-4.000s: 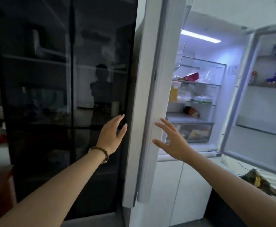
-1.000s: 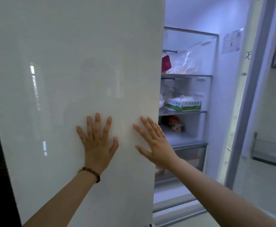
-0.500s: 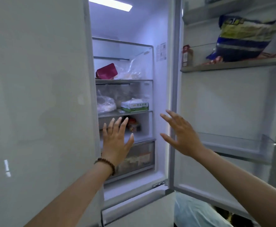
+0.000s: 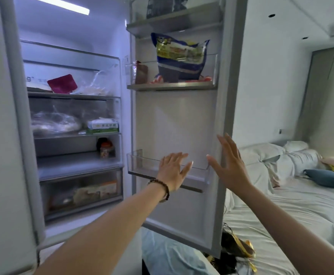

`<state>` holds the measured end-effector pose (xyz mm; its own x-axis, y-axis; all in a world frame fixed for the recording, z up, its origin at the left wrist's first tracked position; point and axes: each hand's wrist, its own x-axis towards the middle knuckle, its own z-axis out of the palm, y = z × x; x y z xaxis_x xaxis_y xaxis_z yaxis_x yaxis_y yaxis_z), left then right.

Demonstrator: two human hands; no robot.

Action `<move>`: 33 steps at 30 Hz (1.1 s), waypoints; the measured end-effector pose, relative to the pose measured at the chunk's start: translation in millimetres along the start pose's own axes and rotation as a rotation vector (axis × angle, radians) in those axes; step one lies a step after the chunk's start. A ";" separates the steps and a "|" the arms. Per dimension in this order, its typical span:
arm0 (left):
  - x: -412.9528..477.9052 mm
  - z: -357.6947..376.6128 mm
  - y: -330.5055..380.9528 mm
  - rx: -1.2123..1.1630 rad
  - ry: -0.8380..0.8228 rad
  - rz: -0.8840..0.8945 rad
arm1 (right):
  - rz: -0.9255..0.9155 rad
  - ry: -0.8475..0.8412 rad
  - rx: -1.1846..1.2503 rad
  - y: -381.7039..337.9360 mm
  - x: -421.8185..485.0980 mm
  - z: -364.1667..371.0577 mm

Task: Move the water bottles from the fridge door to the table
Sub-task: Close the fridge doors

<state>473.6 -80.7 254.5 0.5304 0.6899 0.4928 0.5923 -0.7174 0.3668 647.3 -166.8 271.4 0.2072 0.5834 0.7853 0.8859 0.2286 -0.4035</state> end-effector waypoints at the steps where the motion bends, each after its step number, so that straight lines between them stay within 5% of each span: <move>1: 4.0 7.0 10.3 -0.014 -0.038 -0.018 | 0.066 -0.027 0.034 13.6 -3.1 -0.8; 4: 9.1 22.6 31.4 -0.039 -0.117 -0.088 | 0.218 -0.105 0.144 46.8 -12.9 -0.1; 7: 7.8 27.9 38.4 0.003 -0.027 -0.133 | 0.332 -0.122 0.234 61.5 -22.1 -0.3; 14: -19.9 10.0 28.1 0.022 0.100 -0.133 | 0.370 -0.118 0.348 50.1 -31.8 -1.0; 24: -86.9 -70.2 -28.5 0.139 0.076 -0.131 | 0.198 -0.195 0.694 -61.2 -45.4 38.8; 33: -135.2 -129.4 -67.1 -0.187 0.427 0.054 | -0.007 -0.223 0.943 -163.8 -65.4 124.7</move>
<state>283.6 -138.4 265.4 0.2369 0.5773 0.7814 0.4308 -0.7834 0.4481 436.9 -145.2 227.6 0.0334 0.6919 0.7212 0.1697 0.7072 -0.6863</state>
